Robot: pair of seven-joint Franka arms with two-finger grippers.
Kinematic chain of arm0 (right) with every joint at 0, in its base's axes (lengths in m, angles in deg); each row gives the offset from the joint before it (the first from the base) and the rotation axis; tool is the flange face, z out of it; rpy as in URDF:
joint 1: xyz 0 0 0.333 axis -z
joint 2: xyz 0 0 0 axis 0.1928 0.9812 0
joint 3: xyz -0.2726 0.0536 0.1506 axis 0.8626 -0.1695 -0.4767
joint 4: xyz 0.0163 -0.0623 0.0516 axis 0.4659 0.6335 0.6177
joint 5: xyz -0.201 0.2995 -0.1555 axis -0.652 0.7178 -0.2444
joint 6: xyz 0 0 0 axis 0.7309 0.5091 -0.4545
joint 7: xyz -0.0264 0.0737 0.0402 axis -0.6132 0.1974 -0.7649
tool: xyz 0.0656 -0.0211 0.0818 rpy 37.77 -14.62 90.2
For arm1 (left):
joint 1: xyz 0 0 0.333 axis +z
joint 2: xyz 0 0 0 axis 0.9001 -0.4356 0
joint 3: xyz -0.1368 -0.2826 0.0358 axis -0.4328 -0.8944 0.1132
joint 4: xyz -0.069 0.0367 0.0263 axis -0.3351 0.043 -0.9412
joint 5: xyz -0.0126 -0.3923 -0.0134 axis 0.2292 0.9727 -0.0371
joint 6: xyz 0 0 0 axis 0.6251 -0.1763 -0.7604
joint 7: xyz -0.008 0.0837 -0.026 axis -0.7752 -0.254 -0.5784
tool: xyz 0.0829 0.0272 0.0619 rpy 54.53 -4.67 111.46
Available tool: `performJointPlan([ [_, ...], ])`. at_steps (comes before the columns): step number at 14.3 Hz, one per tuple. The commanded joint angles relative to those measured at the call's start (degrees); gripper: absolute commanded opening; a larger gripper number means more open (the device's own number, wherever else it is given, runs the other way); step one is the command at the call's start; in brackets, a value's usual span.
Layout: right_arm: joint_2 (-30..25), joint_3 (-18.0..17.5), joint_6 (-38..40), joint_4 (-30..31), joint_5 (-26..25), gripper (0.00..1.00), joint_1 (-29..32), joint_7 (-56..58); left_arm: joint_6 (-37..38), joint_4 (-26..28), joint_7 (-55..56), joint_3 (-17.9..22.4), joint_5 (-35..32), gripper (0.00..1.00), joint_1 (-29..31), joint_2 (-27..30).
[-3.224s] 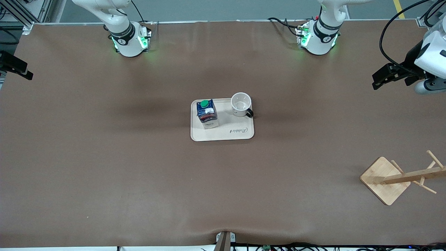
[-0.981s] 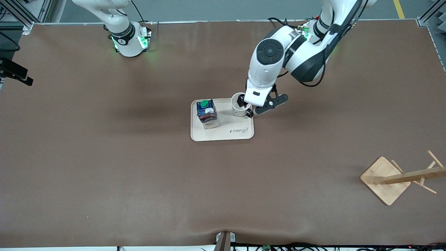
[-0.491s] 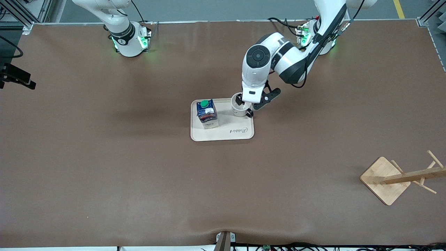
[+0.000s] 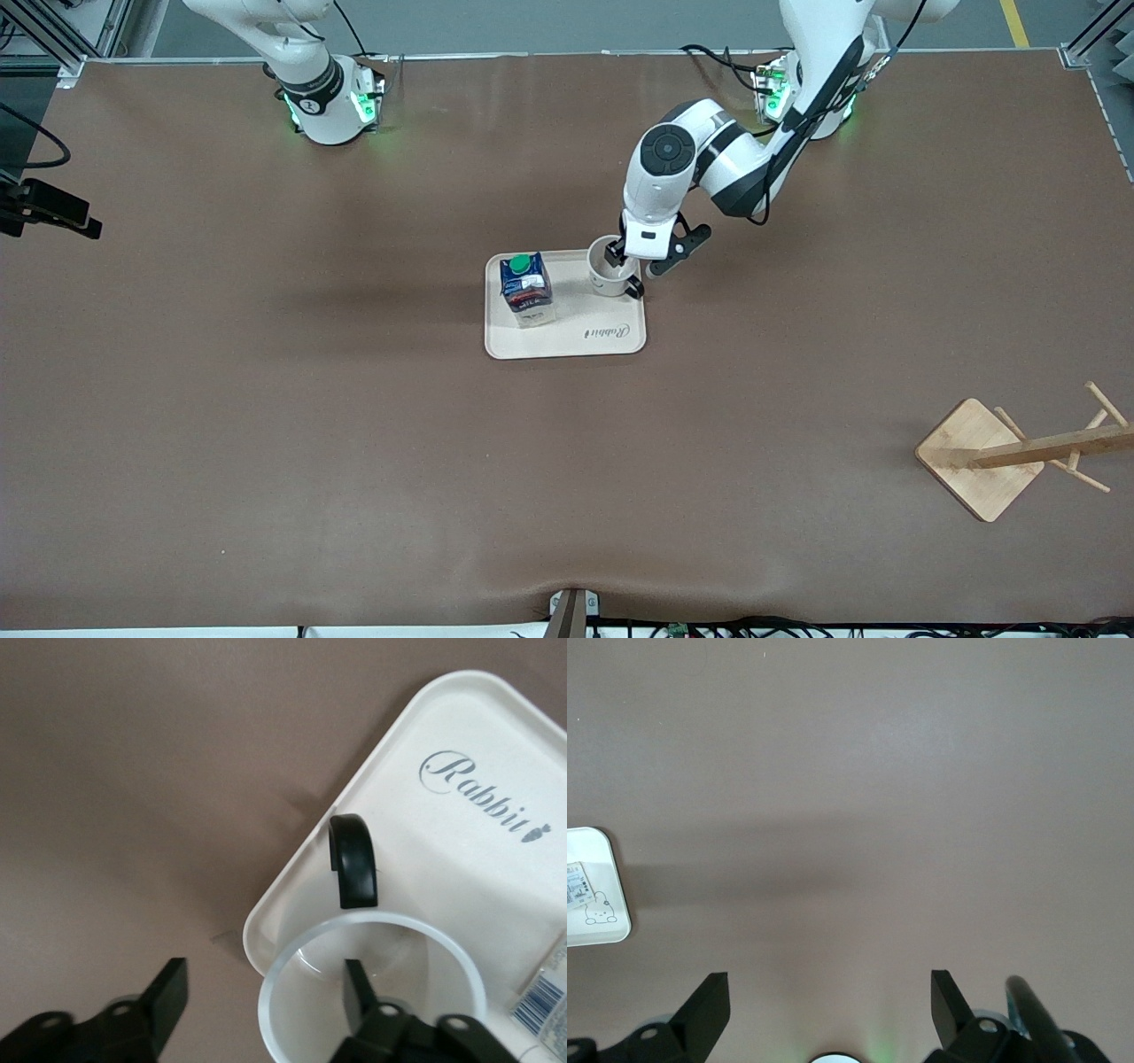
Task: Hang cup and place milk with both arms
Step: 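Grasp the white mug rim with the left gripper, then carry the mug toward the wooden stand while the right gripper reaches the milk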
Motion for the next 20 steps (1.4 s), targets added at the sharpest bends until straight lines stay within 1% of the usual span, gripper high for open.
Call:
performJointPlan([
  [1, -0.1, -1.0, 0.1, -0.4, -0.6, 1.0, 1.5, 0.6, -2.5, -0.3, 1.3, -0.1, -1.1, 0.04, -0.4, -1.6],
  [2, -0.1, -1.0, 0.1, -0.4, -0.6, 1.0, 1.4, 0.5, -2.5, -0.3, 1.2, -0.1, -1.1, 0.0, -0.4, -1.8],
  [4, -0.1, -1.0, 0.1, -0.4, -0.6, 1.0, 1.0, 0.5, -2.5, -0.9, 0.6, -0.1, -1.1, 0.0, -0.3, -1.4],
  [5, -0.1, -1.1, -0.1, -0.4, 0.3, 1.0, 1.2, 0.5, -2.3, -1.4, 0.3, -0.1, -1.0, 0.0, -0.1, -0.8],
  [7, 0.0, -1.2, 0.0, -0.4, 0.3, 1.0, 0.8, 0.4, -1.8, -2.0, -0.4, -0.1, -1.1, 0.0, 0.3, 2.2],
  [9, 0.0, -1.2, 0.0, -0.4, 0.3, 1.0, 0.6, 0.5, -0.5, -2.5, -2.9, 0.3, -1.1, 0.0, 1.1, 6.7],
  [10, 0.4, -1.2, -0.1, -0.4, 0.3, 1.0, 0.7, 0.5, 2.1, -4.0, -4.7, 0.4, -1.1, 0.0, 2.6, 8.3],
  [12, 1.1, -1.2, -0.1, -0.4, 0.3, 1.0, 0.2, 0.5, 8.8, -8.8, -8.9, 0.4, -1.1, 0.0, 5.2, 10.5],
  [14, 2.9, -1.4, -1.7, -0.4, 0.4, 1.0, -0.6, 0.4, 15.9, -14.5, -13.0, 0.4, -1.1, 0.0, 8.5, 11.0],
  [16, 4.0, -1.4, -3.0, -0.1, 1.7, 1.0, -1.9, 0.4, 23.0, -18.9, -20.7, 0.4, -1.1, 0.0, 12.7, 11.7],
  [17, 4.9, -1.3, -3.9, 0.2, 3.5, 1.0, -2.1, -0.3, 25.5, -20.3, -24.3, 0.3, -1.1, 0.0, 15.0, 12.4],
  [19, 5.9, -1.3, -3.8, 0.3, 8.0, 1.0, -2.5, -1.0, 28.1, -20.8, -32.1, 0.4, -1.1, 0.0, 19.4, 14.0],
  [20, 6.0, -1.3, -3.9, 0.4, 8.7, 1.0, -4.3, -3.1, 28.4, -20.8, -36.7, 0.4, -1.1, 0.0, 22.2, 14.6],
])
